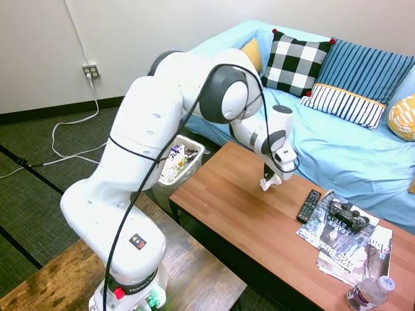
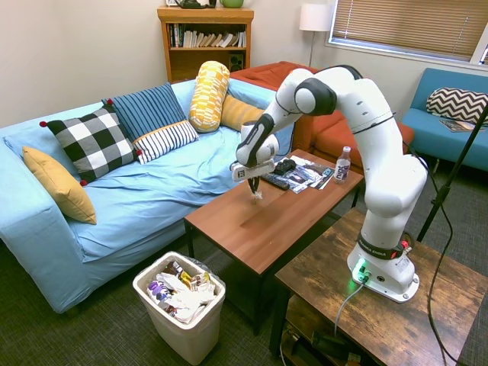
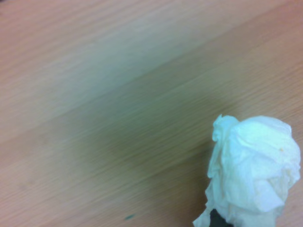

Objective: Throw the tissue in the trash bin

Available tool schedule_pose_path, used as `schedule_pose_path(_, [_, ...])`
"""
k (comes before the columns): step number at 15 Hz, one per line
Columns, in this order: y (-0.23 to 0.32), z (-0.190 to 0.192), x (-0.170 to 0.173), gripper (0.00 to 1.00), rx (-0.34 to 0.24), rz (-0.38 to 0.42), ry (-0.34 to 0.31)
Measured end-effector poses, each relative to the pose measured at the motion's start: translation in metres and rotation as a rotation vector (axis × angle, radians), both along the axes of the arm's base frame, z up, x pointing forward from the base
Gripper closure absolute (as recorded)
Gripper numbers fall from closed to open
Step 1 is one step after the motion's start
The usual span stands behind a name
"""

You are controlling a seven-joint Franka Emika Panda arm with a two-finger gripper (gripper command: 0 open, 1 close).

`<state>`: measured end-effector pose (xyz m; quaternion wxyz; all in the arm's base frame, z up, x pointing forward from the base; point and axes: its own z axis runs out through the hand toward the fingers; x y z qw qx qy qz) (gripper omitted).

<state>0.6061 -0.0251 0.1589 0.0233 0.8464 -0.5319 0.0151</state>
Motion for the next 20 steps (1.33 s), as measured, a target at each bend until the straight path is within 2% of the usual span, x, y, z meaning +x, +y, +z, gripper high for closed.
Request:
schedule_pose_path(4, [0.152,0.087,-0.026,1.00,-0.030,0.214,-0.084])
schedule_pose_path(6, [0.228,0.108,-0.044,1.00,-0.050,0.304,-0.097])
schedule_pose_path(9, [0.332,0.098,-0.074,1.00,-0.073,0.426,-0.081])
schedule_pose_path(11, [0.386,0.069,-0.088,1.00,-0.079,0.479,-0.064])
schedule_pose_path(13, [0.418,0.040,-0.092,1.00,-0.075,0.514,-0.048])
schedule_pose_path(14, [0.429,0.028,-0.094,0.00,-0.067,0.522,-0.039])
schedule_pose_path(17, [0.464,0.003,-0.111,0.00,0.035,0.537,0.031])
schedule_pose_path(20, [0.469,-0.011,-0.117,0.00,0.050,0.540,0.059])
